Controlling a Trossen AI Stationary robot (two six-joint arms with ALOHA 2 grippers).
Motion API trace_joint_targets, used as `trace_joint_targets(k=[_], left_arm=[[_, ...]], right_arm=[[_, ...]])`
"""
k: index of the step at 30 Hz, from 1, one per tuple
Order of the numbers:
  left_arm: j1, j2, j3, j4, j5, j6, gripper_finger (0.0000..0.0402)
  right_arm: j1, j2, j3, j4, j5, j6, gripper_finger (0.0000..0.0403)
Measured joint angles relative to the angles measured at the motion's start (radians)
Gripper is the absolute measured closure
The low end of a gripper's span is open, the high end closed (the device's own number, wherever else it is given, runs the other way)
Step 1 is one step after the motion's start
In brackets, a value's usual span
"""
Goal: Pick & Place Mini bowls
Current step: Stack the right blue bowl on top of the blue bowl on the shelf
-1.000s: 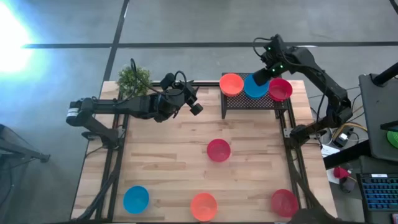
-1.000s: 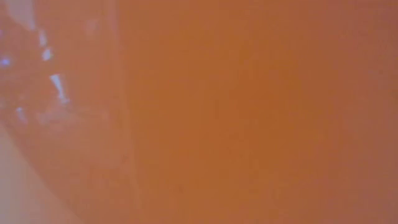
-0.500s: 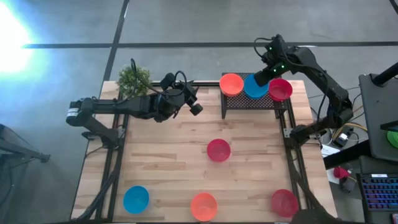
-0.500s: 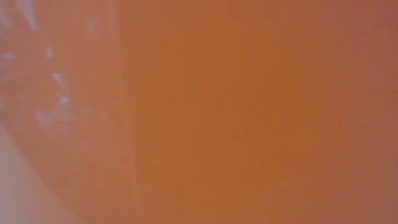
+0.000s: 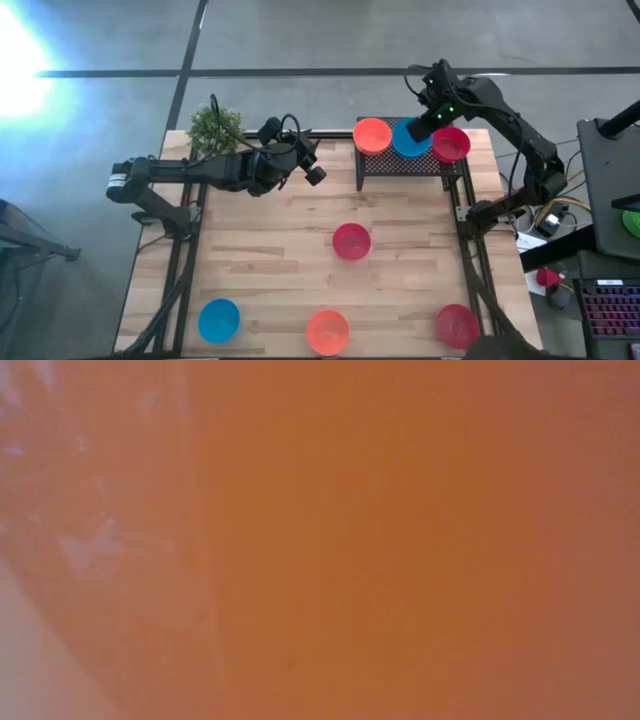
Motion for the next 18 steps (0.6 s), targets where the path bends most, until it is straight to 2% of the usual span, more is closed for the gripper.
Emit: trace_joint_targets(k=[7,18], left_arm=[[0.000,0.000,0.000,-0.001,0.000,-0.001,0.0259],[0.000,0.000,0.000,-0.001,0.000,-0.005,0.0259]], right_arm=[[0.000,-0.020,0.033,0.014,0.009,0.004,0.0394],[-0.001,0.019,-0.030,0.032,0.050,0.000,0.0394]])
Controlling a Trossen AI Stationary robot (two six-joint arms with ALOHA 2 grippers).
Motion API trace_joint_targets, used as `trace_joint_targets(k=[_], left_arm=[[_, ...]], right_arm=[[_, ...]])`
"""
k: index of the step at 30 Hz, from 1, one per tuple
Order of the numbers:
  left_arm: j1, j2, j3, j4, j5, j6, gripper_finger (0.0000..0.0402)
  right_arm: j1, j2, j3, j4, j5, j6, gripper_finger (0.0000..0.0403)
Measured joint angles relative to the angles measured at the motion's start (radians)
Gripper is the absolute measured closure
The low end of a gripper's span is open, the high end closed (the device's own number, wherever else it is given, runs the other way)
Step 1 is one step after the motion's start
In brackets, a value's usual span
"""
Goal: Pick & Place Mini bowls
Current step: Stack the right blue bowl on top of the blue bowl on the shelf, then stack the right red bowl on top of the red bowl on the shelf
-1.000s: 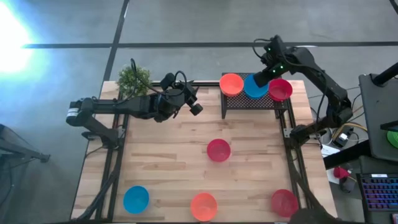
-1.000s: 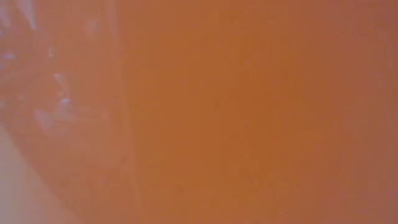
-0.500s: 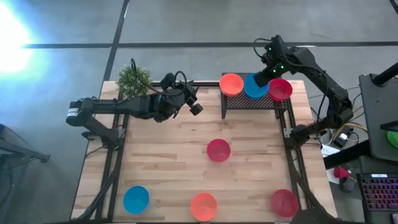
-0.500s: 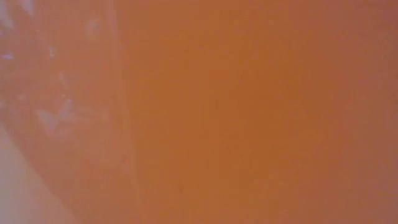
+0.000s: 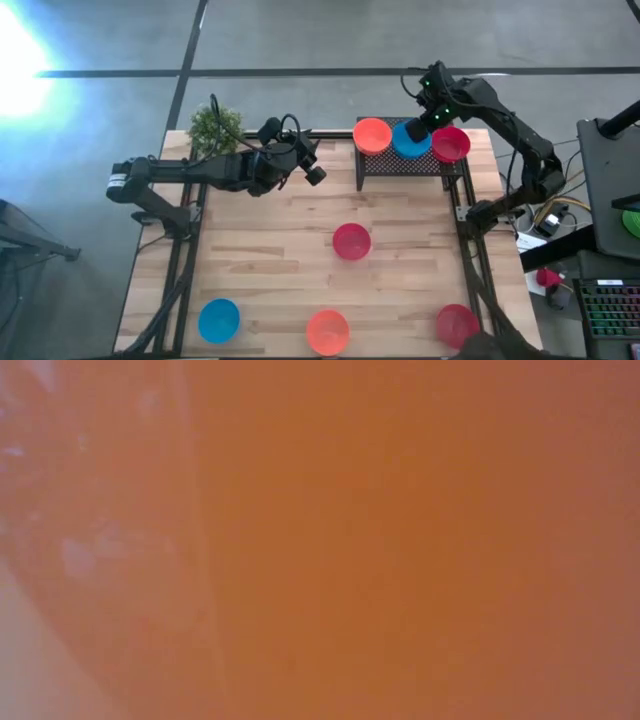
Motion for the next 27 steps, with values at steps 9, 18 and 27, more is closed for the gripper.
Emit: trace_joint_targets(k=[9,18,27], left_arm=[[0.000,0.000,0.000,-0.004,0.000,0.000,0.0259],[0.002,-0.002,0.000,-0.095,0.000,-0.127,0.0259],[0.010,-0.005,0.001,-0.121,0.000,-0.182,0.0259]], right_arm=[[0.003,-0.083,0.058,-0.004,0.000,0.008,0.0394],[0.102,-0.254,0.062,-0.003,0.000,0.043,0.0394],[0.342,-0.386,0.037,-0.009,-0.007,0.099,0.0394]])
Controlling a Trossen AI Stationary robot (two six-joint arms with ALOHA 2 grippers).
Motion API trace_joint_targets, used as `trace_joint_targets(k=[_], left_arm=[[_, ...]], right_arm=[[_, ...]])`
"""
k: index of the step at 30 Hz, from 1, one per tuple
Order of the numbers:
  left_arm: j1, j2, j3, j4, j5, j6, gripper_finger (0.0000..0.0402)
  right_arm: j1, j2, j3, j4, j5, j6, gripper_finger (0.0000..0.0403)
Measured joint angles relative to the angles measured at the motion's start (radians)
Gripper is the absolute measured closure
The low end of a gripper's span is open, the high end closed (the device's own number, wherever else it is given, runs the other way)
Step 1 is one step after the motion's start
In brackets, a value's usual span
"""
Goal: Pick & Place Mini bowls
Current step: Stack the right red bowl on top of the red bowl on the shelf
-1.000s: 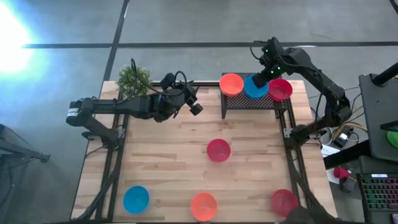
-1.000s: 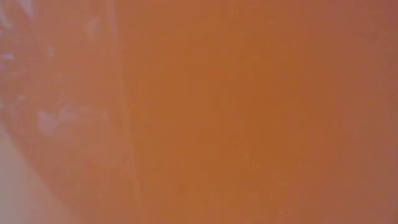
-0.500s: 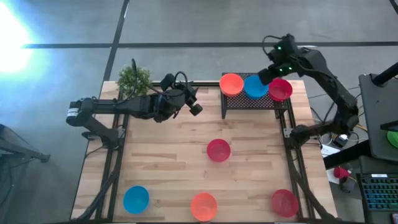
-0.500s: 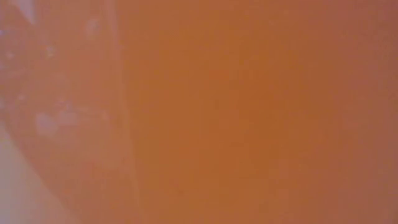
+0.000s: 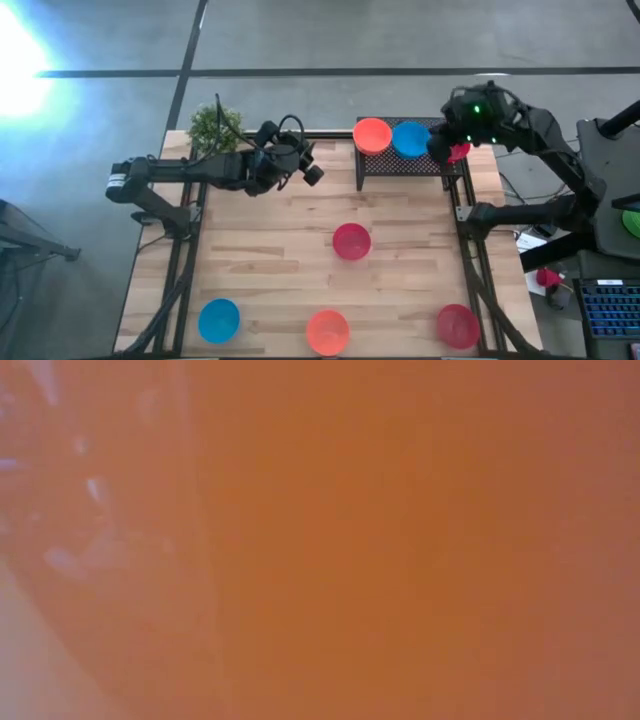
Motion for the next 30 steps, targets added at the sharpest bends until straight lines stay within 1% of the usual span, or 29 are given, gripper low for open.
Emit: trace_joint_targets(k=[5,10,14,19,23,27,30], left_arm=[[0.001,-0.001,0.006,0.000,0.000,-0.001,0.0259],[0.003,-0.002,0.007,0.003,0.000,-0.001,0.0259],[0.005,-0.002,0.006,0.003,0.000,0.002,0.0259],[0.005,-0.002,0.006,0.003,-0.001,0.003,0.0259],[0.005,-0.002,0.006,0.001,0.000,0.006,0.0259],[0.005,-0.002,0.006,0.001,0.000,0.037,0.0259],[0.005,-0.002,0.004,0.000,-0.001,0.076,0.0259]], right_arm=[[0.130,-0.063,-0.043,-0.047,-0.026,0.036,0.0394],[0.223,-0.120,-0.094,-0.149,-0.150,0.101,0.0394],[0.298,-0.159,-0.160,-0.223,-0.267,0.116,0.0394],[0.388,-0.187,-0.259,-0.289,-0.377,0.151,0.0394],[0.486,-0.193,-0.312,-0.291,-0.518,0.232,0.0394],[0.622,-0.179,-0.354,-0.290,-0.606,0.367,0.0394],[0.745,-0.151,-0.379,-0.269,-0.671,0.474,0.0394]])
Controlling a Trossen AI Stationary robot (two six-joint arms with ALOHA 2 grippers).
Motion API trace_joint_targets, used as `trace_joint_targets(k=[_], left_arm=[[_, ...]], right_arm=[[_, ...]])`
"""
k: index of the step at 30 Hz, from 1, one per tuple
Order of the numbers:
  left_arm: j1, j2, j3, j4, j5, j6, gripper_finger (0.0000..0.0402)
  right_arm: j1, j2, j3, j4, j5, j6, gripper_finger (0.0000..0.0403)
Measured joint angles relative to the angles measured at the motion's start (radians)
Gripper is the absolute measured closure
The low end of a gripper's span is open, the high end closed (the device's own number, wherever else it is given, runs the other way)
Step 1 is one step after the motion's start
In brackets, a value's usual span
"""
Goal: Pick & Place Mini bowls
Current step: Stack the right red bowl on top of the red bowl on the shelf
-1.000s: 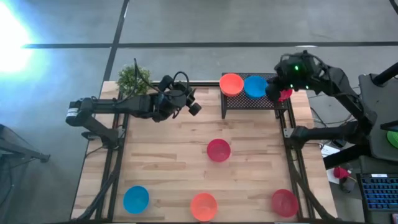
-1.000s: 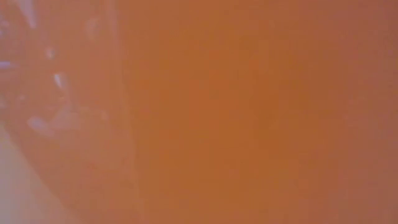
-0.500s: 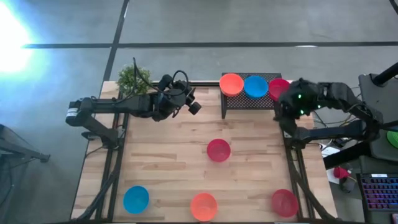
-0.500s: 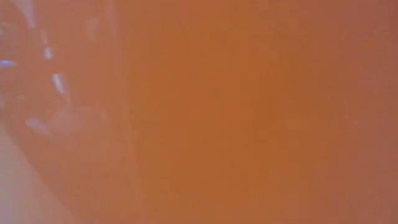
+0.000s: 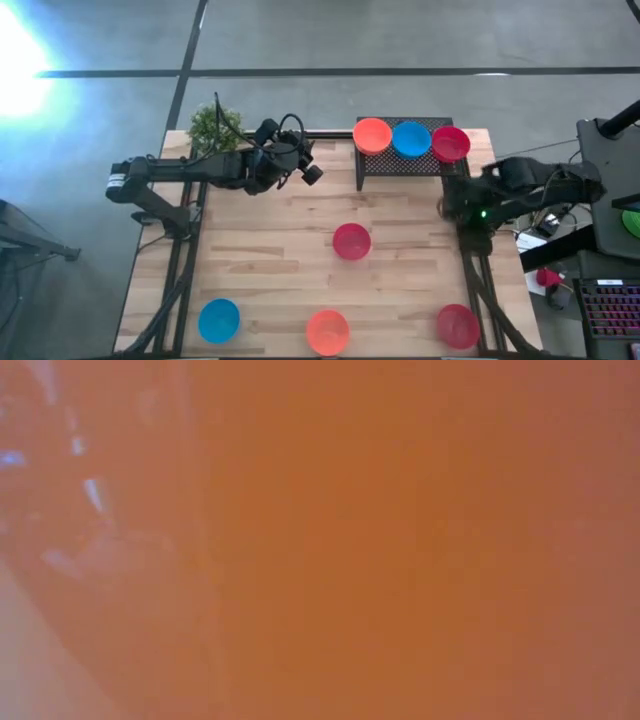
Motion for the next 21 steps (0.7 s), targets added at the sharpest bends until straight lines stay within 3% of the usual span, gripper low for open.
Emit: trace_joint_targets(k=[3,11,21], left_arm=[[0.000,0.000,-0.004,0.000,0.000,0.044,0.0259],[0.000,0.000,-0.005,-0.075,0.000,0.070,0.0259],[0.000,0.000,-0.004,-0.110,0.000,0.047,0.0259]], right_arm=[[0.141,0.036,-0.023,0.072,-0.062,0.101,0.0394],[0.425,0.166,-0.053,0.208,-0.030,0.313,0.0394],[0.479,0.284,-0.052,0.251,0.008,0.292,0.0394]])
